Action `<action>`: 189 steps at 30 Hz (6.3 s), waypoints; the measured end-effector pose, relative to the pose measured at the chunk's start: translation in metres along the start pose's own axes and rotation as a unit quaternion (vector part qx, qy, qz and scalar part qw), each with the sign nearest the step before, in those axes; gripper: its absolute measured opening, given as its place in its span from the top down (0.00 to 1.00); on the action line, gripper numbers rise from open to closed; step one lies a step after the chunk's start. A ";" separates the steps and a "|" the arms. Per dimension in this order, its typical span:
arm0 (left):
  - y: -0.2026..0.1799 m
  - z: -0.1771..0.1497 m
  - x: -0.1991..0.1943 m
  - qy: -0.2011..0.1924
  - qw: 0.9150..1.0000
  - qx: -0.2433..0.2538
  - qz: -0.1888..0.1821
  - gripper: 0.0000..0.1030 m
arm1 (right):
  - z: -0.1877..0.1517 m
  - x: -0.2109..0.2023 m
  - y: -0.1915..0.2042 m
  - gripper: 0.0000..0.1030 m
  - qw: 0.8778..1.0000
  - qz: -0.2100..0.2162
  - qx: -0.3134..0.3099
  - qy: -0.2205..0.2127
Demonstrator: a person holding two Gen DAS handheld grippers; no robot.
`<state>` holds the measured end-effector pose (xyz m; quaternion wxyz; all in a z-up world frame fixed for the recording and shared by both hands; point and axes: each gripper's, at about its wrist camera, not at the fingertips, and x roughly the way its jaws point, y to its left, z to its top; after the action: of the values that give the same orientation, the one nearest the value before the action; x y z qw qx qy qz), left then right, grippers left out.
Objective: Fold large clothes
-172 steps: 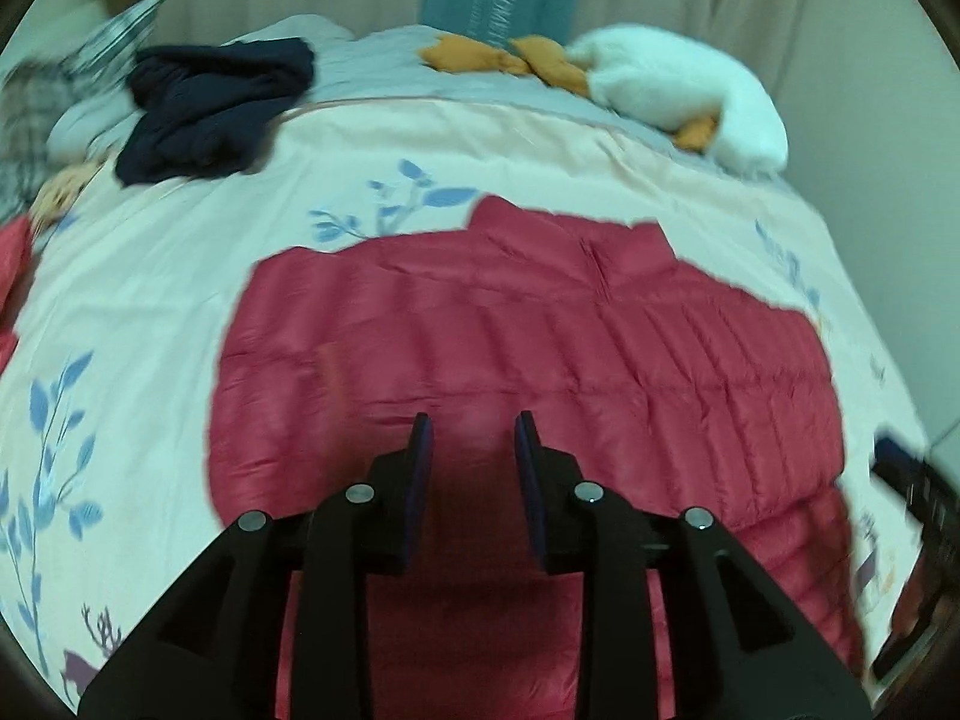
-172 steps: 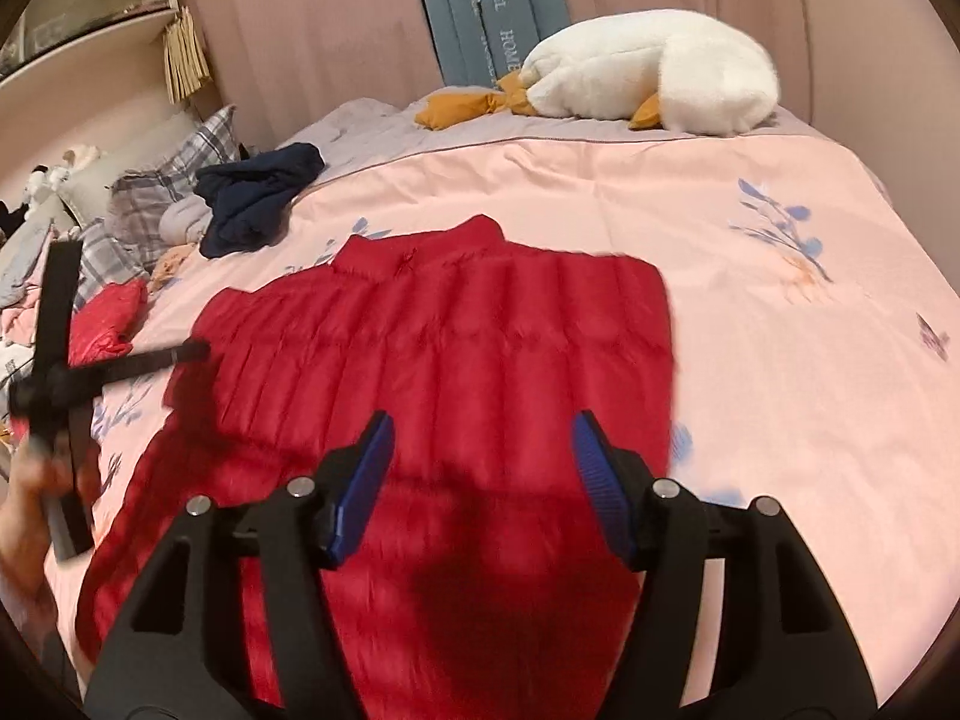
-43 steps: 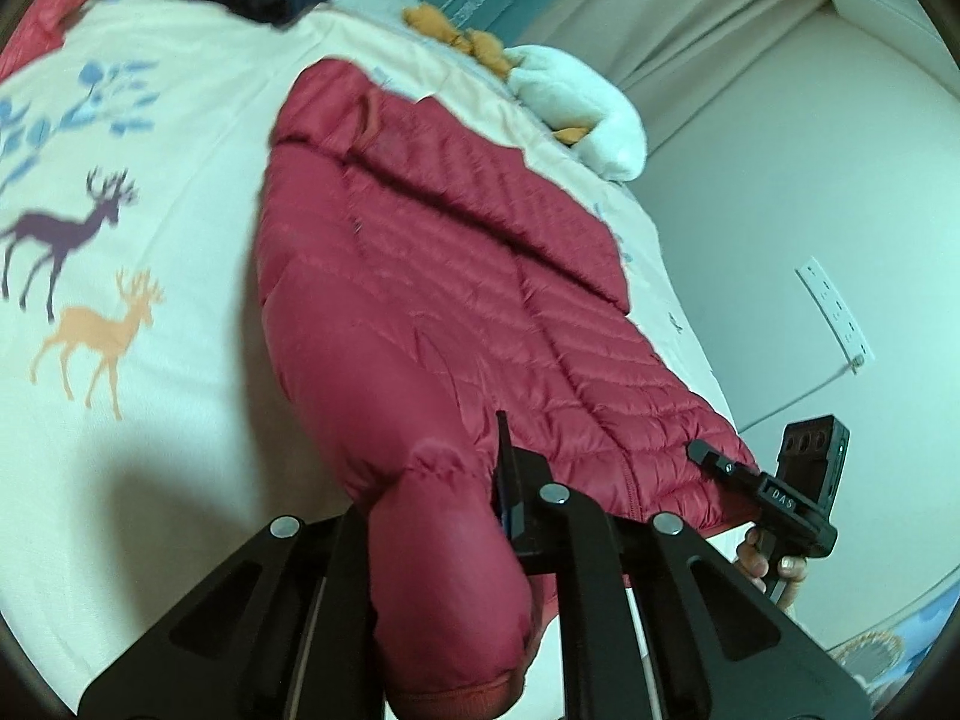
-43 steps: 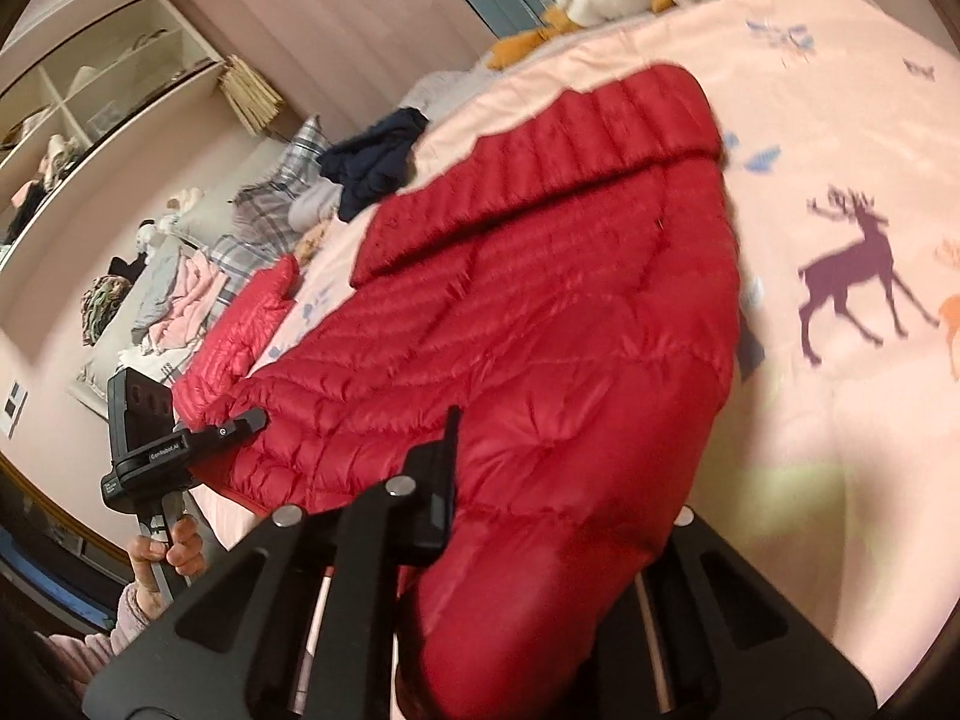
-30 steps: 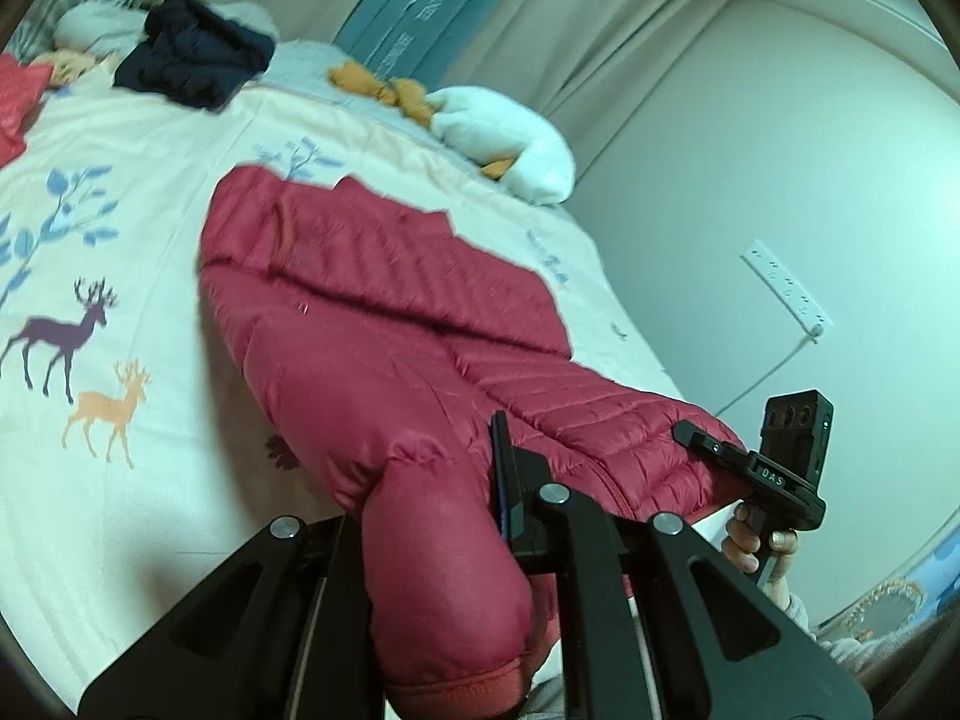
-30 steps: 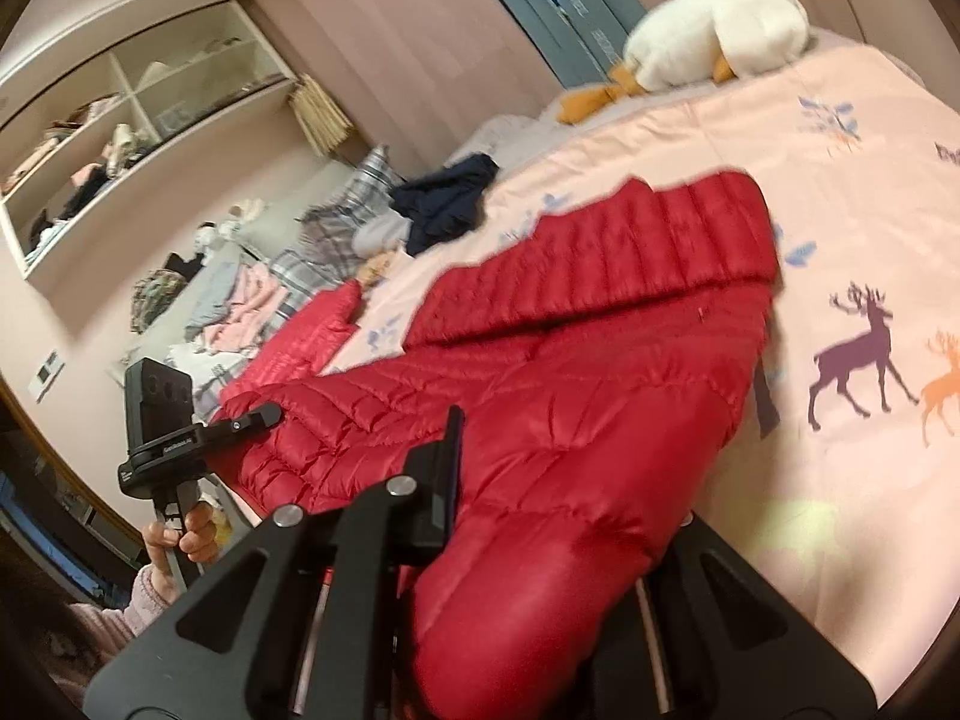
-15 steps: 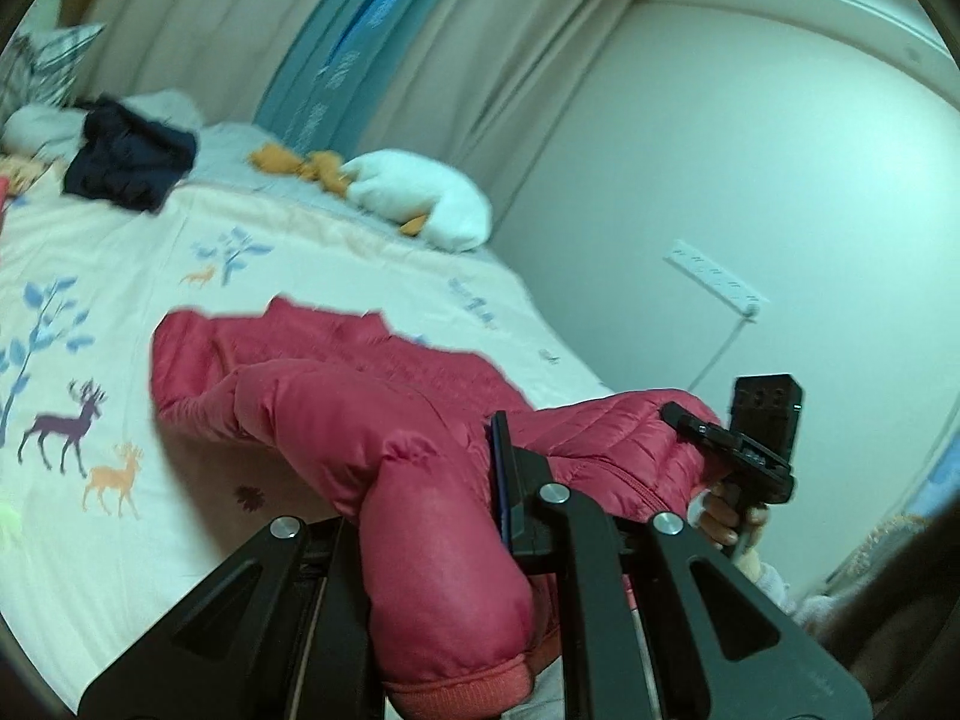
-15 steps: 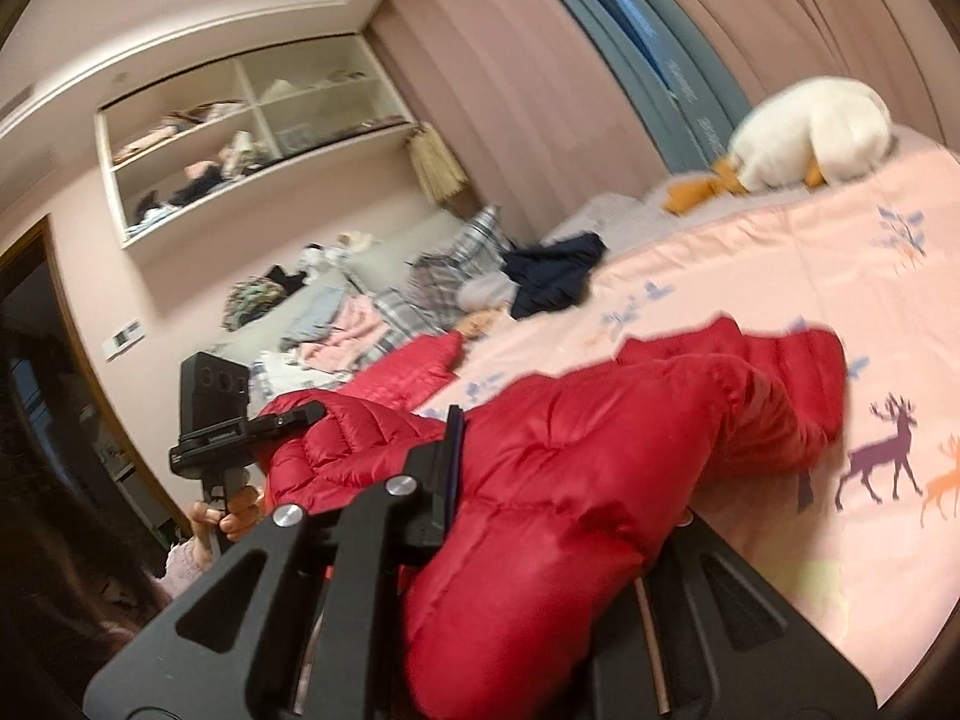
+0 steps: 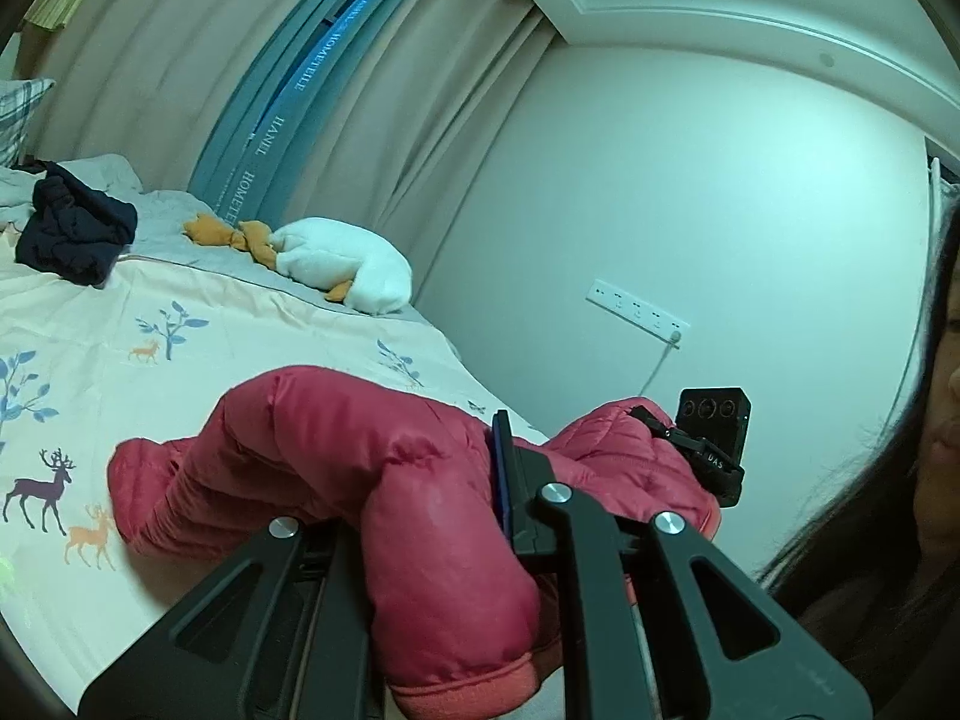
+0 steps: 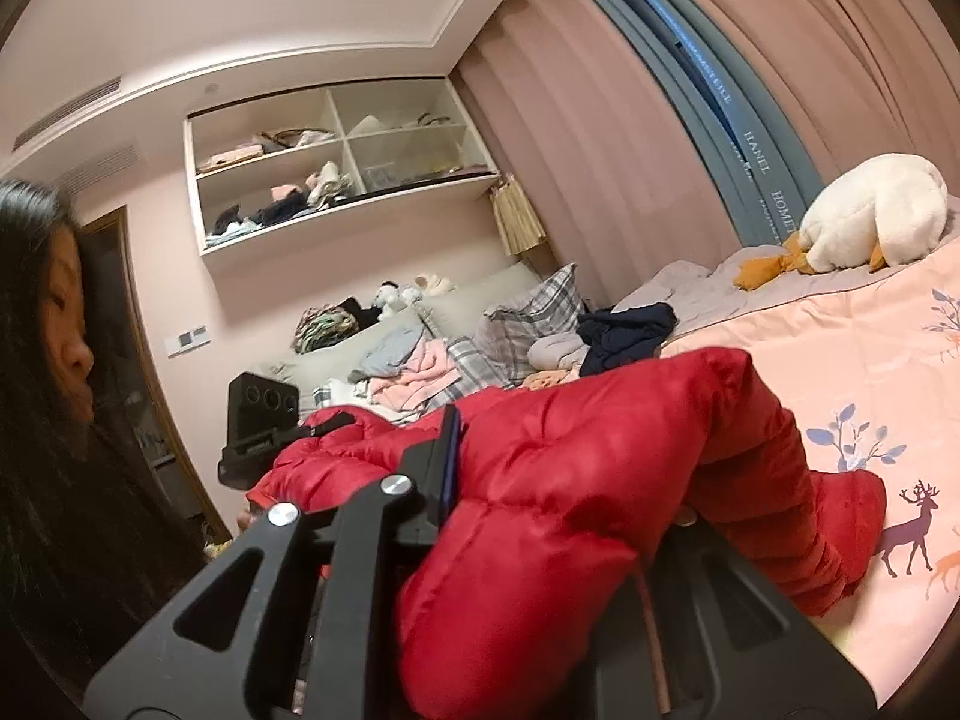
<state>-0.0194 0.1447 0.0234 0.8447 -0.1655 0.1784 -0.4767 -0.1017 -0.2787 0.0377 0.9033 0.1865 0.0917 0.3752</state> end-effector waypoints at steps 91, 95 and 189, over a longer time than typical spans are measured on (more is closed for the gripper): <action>0.234 -0.025 0.223 0.190 0.920 -0.112 0.323 0.84 | -0.055 0.187 -0.266 0.71 0.914 -0.302 0.199 0.186; 0.231 -0.024 0.221 0.188 0.920 -0.116 0.325 0.83 | -0.054 0.185 -0.263 0.64 0.915 -0.298 0.203 0.181; 0.280 -0.041 0.215 0.200 0.898 -0.183 0.347 0.07 | -0.072 0.235 -0.282 0.10 0.882 -0.378 0.123 0.253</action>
<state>0.2740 0.0917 -0.1694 0.8580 -0.1458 0.4734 -0.1357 0.2225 -0.2753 -0.1490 0.8925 0.1458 0.4260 0.0260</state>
